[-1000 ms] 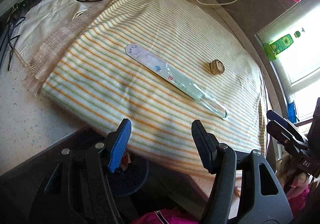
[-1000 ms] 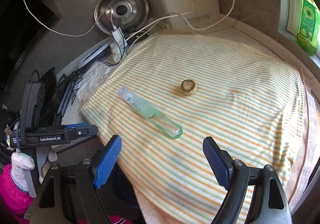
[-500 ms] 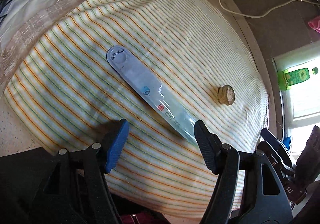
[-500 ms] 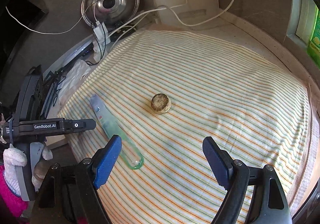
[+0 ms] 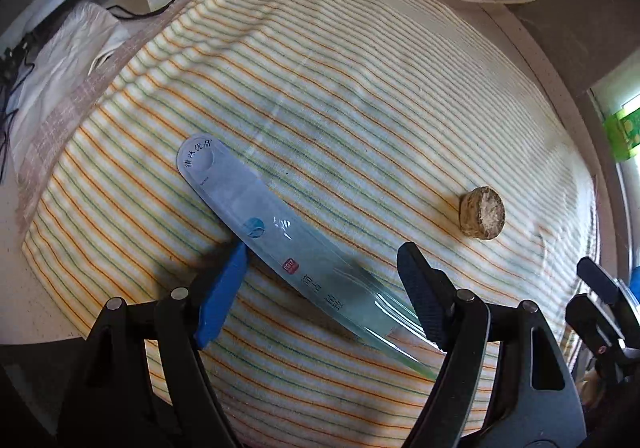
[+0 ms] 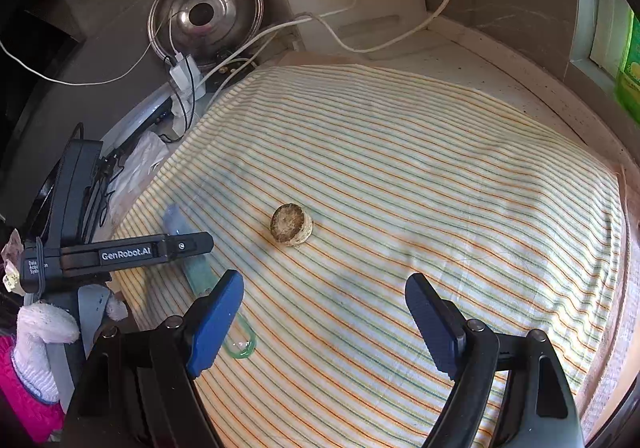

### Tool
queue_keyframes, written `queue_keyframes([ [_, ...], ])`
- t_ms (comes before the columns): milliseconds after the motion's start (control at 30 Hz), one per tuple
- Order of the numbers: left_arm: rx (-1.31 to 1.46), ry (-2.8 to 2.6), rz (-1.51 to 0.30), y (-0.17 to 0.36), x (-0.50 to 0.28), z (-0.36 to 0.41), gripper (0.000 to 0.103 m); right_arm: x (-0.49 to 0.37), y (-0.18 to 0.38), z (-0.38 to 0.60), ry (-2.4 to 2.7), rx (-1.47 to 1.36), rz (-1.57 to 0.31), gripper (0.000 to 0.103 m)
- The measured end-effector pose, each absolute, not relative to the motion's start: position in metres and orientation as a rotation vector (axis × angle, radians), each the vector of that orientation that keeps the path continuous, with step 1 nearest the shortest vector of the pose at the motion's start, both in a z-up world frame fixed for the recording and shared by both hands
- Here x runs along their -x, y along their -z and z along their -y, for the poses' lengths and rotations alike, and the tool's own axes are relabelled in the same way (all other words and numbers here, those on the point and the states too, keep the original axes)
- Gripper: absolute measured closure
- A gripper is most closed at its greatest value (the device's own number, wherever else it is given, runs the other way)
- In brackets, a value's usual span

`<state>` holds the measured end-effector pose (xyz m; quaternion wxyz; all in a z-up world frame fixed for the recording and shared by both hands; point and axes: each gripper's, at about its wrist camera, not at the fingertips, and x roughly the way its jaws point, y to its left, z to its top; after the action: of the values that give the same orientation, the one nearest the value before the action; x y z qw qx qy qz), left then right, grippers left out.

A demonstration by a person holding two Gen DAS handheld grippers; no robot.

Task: Collect trash
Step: 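Grasp the clear toothbrush case with the left tool while the right tool grasps the round cap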

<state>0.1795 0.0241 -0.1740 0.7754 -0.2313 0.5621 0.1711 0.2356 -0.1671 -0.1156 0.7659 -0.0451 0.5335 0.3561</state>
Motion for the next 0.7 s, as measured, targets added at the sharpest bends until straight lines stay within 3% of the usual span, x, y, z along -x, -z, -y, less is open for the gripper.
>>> queue_keyframes([
  [100,0.416,-0.356,-1.212,0.175,-0.187,-0.012,0.025,-0.239,0.116,0.167,-0.776,0.102,-1.158,0.018],
  [433,0.368,-0.259,-1.184,0.17,-0.192,-0.028,0.051,-0.246,0.124,0.163,-0.778,0.096,-1.17,0.018],
  [633,0.362,-0.218,-1.21,0.167,-0.207,-0.036,0.051,-0.248,0.132,0.15,-0.805,0.114,-1.181,0.018],
  [700,0.386,-0.221,-1.244,0.17,-0.211,-0.033,0.038,-0.248,0.136,0.145,-0.816,0.128,-1.185,0.019],
])
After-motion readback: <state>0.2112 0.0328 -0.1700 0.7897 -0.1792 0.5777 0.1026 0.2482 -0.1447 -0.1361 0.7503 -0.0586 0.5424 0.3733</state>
